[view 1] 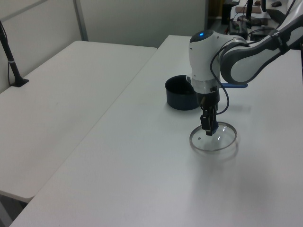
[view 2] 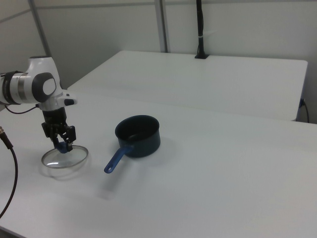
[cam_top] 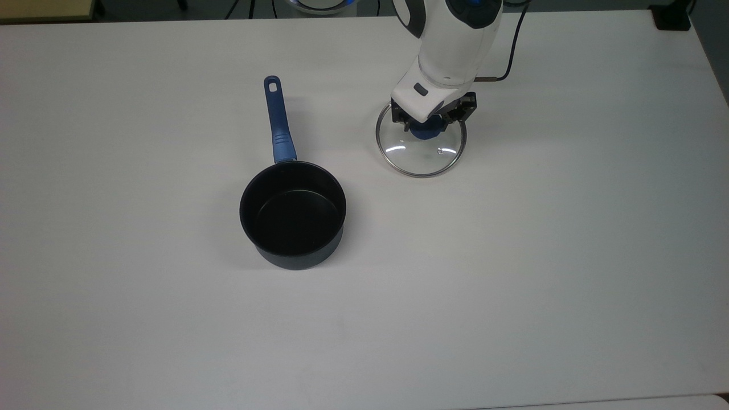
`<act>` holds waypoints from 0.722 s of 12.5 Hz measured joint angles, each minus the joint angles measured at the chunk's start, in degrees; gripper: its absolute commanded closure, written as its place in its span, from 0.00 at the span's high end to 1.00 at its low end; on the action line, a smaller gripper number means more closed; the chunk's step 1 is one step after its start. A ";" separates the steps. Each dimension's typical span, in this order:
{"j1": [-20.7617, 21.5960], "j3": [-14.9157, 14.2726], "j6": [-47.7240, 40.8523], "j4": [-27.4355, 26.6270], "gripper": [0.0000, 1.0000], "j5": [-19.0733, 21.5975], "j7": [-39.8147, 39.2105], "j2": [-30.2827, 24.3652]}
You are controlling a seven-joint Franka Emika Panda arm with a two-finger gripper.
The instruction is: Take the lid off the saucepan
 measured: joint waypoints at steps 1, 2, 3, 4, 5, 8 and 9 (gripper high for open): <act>0.00 0.06 0.00 -0.12 0.55 0.00 0.00 0.00; 0.00 0.10 0.00 -0.27 0.56 0.00 0.00 0.01; 0.00 0.13 0.00 -0.43 0.56 -0.02 0.00 0.04; 0.00 0.19 0.00 -0.56 0.56 -0.04 0.00 0.15; 0.00 0.25 0.00 -0.65 0.56 -0.08 0.00 0.30; 0.00 0.44 0.00 -0.71 0.65 -0.87 0.00 1.07; 0.00 0.46 0.00 -0.71 0.94 -0.88 0.00 1.07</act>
